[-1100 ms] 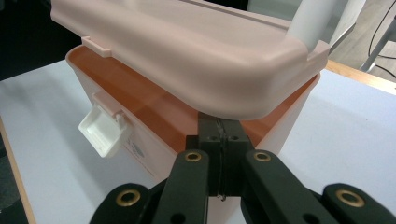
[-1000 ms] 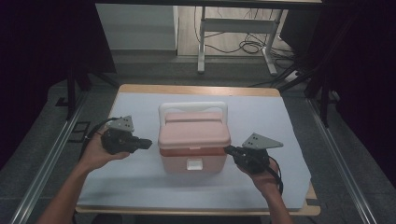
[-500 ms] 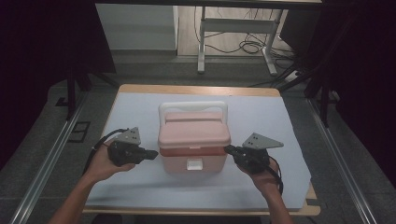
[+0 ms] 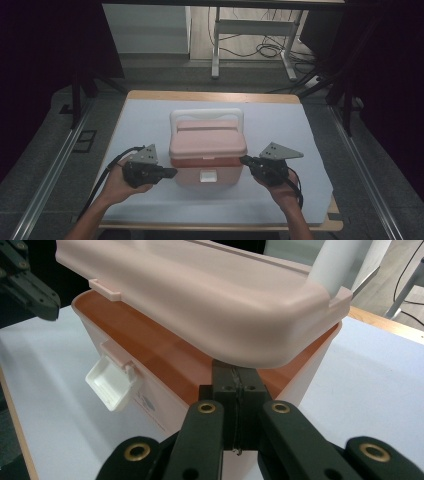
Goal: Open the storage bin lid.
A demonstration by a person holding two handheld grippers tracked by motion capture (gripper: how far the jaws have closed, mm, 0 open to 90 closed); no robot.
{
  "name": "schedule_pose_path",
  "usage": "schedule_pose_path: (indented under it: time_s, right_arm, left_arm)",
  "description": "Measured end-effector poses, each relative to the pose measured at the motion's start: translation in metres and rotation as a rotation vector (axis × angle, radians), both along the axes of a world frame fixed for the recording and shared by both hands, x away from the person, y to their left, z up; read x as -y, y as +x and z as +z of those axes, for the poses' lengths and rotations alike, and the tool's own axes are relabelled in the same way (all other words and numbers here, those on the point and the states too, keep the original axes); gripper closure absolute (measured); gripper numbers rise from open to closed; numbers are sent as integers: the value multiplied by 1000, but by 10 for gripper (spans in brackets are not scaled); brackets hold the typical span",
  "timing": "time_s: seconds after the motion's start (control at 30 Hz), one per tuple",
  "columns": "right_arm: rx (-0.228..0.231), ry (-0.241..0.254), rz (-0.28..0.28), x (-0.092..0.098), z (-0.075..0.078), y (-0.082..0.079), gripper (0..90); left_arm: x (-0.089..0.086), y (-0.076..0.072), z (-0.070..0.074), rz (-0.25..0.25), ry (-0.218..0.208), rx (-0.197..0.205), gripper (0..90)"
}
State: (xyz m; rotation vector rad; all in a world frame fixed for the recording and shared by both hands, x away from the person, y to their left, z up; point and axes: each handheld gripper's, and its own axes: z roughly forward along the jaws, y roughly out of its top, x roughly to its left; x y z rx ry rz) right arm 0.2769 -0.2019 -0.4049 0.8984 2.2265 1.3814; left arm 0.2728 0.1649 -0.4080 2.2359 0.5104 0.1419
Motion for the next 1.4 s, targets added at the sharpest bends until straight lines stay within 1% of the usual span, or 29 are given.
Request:
schedule_pose_path:
  time_s: [0.17, 0.3, 0.37, 0.43, 0.5, 0.57, 0.63, 0.73, 0.87, 0.9, 1.07, 1.17, 1.37, 1.4]
  right_arm:
    - [-1, 2, 0, 0, 0, 0, 900]
    - [0, 1, -1, 0, 1, 0, 900]
    - [0, 1, 0, 0, 1, 0, 900]
    - [-1, 4, 0, 0, 1, 0, 900]
    - [-1, 3, -1, 0, 1, 0, 900]
    - [-1, 3, -1, 0, 1, 0, 899]
    - [-1, 3, -1, 0, 1, 0, 899]
    - [0, 4, -2, 0, 1, 1, 899]
    - [0, 4, -1, 0, 2, 1, 899]
    - [0, 3, -1, 0, 2, 1, 900]
    - [-1, 6, 0, 1, 2, 1, 900]
    - [-2, 7, -1, 1, 2, 1, 899]
    - [-1, 3, 1, 1, 3, 1, 900]
    - [-1, 3, 1, 1, 3, 1, 899]
  left_arm:
    - [8, -3, -2, -5, -7, 2, 900]
    - [14, -4, -4, -10, -21, 3, 900]
    - [19, -6, -5, -8, -23, 11, 900]
    - [24, -7, -6, -3, -17, 27, 900]
    - [29, -8, -6, -10, -14, 34, 900]
    - [33, -8, -6, -16, -9, 39, 900]
    - [38, -8, -6, -28, -8, 35, 900]
    - [46, -8, -7, -41, 10, 46, 900]
    - [54, -9, -7, -44, -5, 51, 900]
    - [56, -9, -6, -43, -4, 59, 900]
    - [66, -8, -5, -60, -4, 60, 900]
    - [72, -8, -6, -61, -6, 68, 900]
    - [86, -7, -5, -64, 14, 97, 900]
    - [88, -7, -6, -74, -2, 80, 900]
